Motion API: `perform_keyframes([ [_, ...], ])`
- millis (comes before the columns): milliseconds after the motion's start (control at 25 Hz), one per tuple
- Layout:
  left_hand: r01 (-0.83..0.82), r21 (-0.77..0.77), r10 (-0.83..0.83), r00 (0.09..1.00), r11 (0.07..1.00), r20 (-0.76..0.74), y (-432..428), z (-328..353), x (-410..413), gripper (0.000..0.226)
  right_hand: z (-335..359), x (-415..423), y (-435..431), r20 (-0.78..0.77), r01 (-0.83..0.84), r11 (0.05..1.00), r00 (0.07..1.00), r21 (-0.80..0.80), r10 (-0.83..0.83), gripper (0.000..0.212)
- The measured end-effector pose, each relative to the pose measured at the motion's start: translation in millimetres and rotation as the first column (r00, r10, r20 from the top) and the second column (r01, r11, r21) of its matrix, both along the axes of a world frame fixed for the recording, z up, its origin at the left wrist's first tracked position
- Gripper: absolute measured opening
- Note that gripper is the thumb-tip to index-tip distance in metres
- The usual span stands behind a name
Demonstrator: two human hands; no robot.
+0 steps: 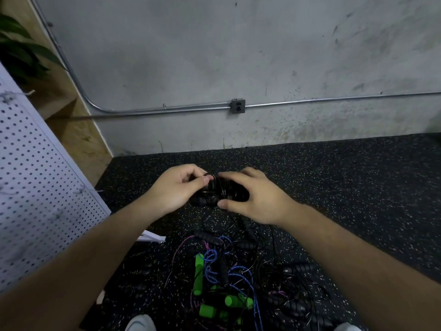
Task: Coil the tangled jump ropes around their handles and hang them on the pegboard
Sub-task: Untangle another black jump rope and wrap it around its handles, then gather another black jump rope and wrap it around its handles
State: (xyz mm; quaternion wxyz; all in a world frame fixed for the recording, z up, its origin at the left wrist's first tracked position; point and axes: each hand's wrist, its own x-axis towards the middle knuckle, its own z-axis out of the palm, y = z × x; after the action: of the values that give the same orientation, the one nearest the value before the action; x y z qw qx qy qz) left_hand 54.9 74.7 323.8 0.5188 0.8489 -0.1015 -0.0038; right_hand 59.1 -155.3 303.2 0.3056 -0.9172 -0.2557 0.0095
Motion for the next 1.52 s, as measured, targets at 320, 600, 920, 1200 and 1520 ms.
perform_keyframes([
  [320, 0.005, 0.587, -0.210, 0.936, 0.810, 0.282, 42.5, -2.8, 1.2, 0.016, -20.3, 3.8, 51.4, 0.092, -0.032, 0.999, 0.995, -0.033, 0.035, 0.069],
  [600, -0.167, 0.429, 0.090, 0.977, 0.888, 0.194, 77.1, -3.8, 4.9, 0.016, -43.2, 12.6, 98.1, 0.145, -0.086, 0.996, 0.985, -0.018, 0.088, 0.072],
  [920, -0.230, 0.357, 0.287, 0.951, 0.905, -0.115, 151.1, -95.1, -6.3, 0.018, -118.6, 12.8, 167.3, 0.117, -0.204, 0.937, 0.962, -0.285, 0.245, 0.073],
  [1200, -0.257, 0.475, 0.371, 0.915, 0.841, -0.162, 202.1, -219.5, -12.5, 0.018, -227.0, 11.7, 232.8, -0.176, -0.270, 0.917, 0.958, -0.293, 0.226, 0.090],
  [1520, -0.263, 0.667, 0.585, 0.746, 0.698, -0.318, 273.7, -343.3, -62.9, 0.014, -351.0, -46.3, 330.7, -0.363, -0.372, 0.891, 0.893, -0.262, 0.266, 0.080],
])
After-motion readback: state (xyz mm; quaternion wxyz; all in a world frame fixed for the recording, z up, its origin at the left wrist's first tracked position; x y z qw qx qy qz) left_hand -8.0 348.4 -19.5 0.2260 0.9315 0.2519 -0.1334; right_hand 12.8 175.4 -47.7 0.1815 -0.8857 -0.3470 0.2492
